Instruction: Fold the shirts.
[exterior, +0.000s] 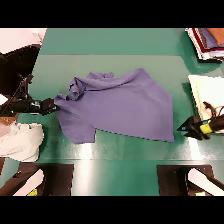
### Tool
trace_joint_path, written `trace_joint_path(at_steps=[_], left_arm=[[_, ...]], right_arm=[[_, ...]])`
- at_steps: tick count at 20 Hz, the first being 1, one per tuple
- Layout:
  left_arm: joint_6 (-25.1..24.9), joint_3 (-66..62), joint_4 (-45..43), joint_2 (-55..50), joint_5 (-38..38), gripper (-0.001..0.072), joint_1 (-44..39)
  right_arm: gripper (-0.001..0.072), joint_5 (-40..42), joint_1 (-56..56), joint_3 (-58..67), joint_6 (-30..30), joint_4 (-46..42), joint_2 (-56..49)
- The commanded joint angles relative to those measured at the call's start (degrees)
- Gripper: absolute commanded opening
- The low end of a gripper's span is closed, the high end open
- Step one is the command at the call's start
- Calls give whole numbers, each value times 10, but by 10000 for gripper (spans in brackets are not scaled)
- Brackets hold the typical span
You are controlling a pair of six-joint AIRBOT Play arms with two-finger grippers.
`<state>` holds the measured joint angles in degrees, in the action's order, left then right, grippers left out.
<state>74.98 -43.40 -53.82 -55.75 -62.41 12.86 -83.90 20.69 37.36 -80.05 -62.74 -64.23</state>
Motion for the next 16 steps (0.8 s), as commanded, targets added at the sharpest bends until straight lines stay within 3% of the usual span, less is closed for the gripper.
trace_joint_path(at_steps=[1,3,6,8,10,11,16], left_arm=[[0,-1,0,4,-5,26,0],[0,-1,1,4,-6,27,0],[0,-1,0,4,-7,27,0],[0,-1,0,4,-6,27,0],[0,-1,0,5,-11,26,0],[0,-3,0,6,-12,25,0],[1,-95,-3,7,-69,25,0]], right_arm=[[495,48,-1,-94,14,40,3],[444,74,-31,-105,13,46,3],[441,96,-71,-104,5,47,3],[400,104,-92,-104,4,48,3],[71,116,-113,-104,5,47,3],[18,120,-122,-98,5,47,3],[17,100,-169,23,4,47,55]])
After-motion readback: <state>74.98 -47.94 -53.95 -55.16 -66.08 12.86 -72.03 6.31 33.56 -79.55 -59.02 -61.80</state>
